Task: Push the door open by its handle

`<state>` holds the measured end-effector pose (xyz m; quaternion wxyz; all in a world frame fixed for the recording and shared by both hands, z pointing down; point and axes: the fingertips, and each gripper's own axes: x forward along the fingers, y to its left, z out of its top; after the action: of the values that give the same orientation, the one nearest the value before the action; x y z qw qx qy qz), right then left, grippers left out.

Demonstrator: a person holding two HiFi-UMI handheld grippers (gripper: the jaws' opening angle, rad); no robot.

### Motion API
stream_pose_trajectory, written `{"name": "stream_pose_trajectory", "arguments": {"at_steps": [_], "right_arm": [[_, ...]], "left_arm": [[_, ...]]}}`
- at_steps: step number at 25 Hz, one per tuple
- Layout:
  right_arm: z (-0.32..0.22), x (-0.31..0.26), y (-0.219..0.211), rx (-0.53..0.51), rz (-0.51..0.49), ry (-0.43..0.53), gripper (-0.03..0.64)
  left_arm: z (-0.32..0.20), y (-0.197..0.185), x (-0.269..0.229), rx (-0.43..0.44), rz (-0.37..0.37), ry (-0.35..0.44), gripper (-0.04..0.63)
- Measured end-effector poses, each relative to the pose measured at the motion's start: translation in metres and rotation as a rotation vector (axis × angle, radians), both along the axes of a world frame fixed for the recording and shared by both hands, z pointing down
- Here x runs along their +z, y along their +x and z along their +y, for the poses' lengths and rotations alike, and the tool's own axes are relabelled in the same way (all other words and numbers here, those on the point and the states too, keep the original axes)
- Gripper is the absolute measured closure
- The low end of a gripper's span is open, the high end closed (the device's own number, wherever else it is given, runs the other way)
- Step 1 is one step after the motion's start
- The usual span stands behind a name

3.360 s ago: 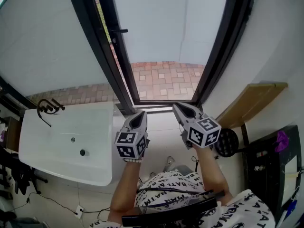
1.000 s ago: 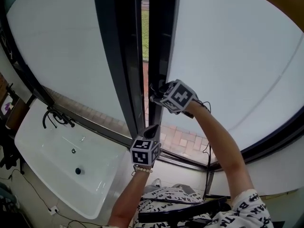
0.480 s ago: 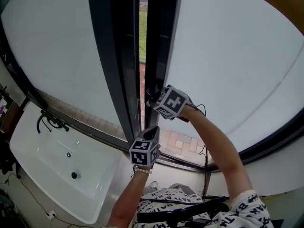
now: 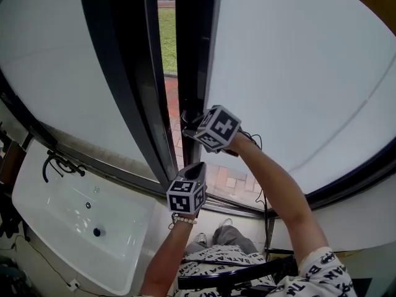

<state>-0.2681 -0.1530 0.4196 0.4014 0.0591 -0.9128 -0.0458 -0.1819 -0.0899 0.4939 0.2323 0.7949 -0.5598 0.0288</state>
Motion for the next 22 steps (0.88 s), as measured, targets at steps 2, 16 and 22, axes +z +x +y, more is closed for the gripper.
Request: {"name": "stream_pose_trajectory", "arguments": {"at_steps": [2,16,22], "right_arm": [[-0.011,0.005,-0.001,0.008,-0.021,-0.027,0.586],[-0.131,-0.006,0.012,0.148,-0.051,-0.028,0.591],[-0.193,-0.004,0.032,0.23,-0.074,-0.062,0.594]], "left_arm": [[-0.009,0.004,0.006,0.001,-0.003,-0.01,0.611],[-0.08,0.025,0.017,-0.059,-0.008,-0.064,0.611],[-0.123,0.03,0.019,-0.102,-0.05,-0.063,0.609]]}}
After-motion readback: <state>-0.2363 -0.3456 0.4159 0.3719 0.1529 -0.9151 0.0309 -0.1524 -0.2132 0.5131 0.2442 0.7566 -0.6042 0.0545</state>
